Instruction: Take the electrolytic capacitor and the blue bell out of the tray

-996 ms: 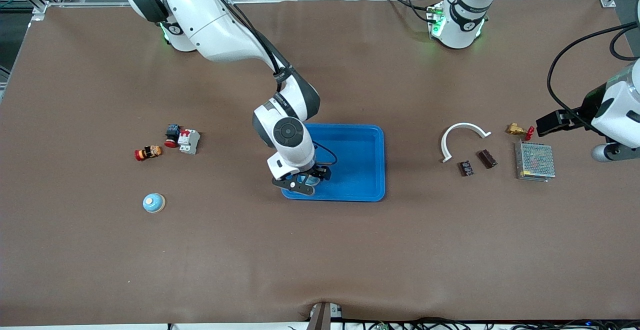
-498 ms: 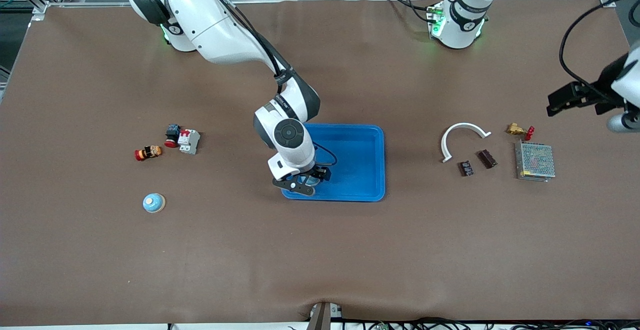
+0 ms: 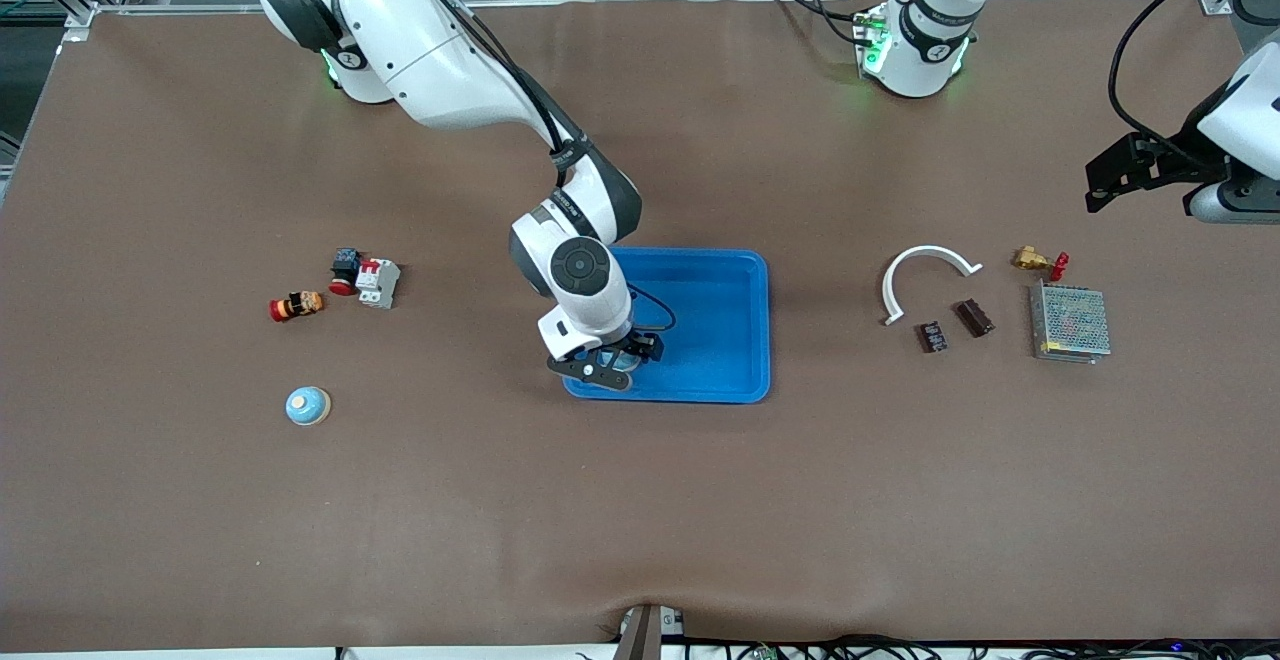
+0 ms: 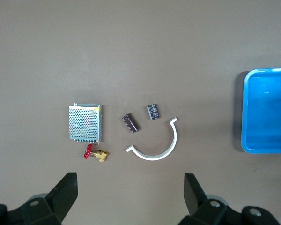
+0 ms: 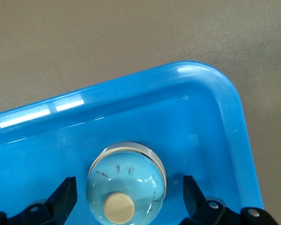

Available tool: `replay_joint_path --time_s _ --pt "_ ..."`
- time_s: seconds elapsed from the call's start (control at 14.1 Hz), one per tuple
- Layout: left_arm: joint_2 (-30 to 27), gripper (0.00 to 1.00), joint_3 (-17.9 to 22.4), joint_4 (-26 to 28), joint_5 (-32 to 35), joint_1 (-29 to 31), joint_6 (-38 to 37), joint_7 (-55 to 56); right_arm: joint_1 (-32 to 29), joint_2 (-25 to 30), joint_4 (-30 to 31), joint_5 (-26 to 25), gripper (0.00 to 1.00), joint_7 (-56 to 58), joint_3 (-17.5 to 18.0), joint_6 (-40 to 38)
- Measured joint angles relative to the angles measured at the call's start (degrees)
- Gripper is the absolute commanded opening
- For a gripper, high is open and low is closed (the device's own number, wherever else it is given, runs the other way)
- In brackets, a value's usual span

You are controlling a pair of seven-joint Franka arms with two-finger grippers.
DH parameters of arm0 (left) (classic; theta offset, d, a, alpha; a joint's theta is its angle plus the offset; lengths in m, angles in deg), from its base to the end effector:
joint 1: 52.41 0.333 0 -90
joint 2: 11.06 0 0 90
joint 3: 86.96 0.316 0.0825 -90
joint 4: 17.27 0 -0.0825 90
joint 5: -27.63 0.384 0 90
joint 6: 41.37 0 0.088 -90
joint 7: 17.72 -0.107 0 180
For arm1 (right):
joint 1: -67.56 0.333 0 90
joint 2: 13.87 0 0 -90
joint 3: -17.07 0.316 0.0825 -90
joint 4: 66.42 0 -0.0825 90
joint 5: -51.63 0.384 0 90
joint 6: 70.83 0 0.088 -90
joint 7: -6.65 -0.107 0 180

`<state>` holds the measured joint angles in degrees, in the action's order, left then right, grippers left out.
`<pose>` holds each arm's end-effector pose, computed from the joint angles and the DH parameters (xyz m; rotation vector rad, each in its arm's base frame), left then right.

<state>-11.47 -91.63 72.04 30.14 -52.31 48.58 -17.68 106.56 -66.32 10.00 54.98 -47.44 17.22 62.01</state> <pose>0.5511 -0.0395 0.6342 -3.0954 0.1218 -0.0311 0.5787 0.4720 0.1828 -3.0250 0.4574 -0.0213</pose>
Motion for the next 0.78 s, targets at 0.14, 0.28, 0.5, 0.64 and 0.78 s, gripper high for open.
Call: replay_joint_path --time_s 0.14,0.28,0.5,0.64,0.78 --pt "-0.01 1.0 -0.01 0.0 0.0 -0.06 0.01 -0.03 0.0 0.0 0.0 0.0 0.76 0.0 0.0 0.01" --pt "-0.01 1.0 -0.01 0.0 0.0 -0.05 0.01 -0.05 0.0 0.0 0.0 0.0 0.64 0.0 0.0 0.02" --pt "-0.08 1.0 0.04 -0.25 0.0 -0.02 -0.03 -0.05 0.0 0.0 -0.1 0.0 0.51 0.0 -0.01 0.14" --pt "-0.12 1.0 0.12 -1.09 -0.01 -0.01 -0.76 -0.05 0.0 0.0 -0.11 -0.01 0.48 0.0 -0.02 0.15" --pt "-0.12 1.0 0.12 -1.72 -0.01 -0.01 -1.02 -0.05 -0.01 0.0 -0.18 -0.01 0.49 0.0 -0.19 0.16"
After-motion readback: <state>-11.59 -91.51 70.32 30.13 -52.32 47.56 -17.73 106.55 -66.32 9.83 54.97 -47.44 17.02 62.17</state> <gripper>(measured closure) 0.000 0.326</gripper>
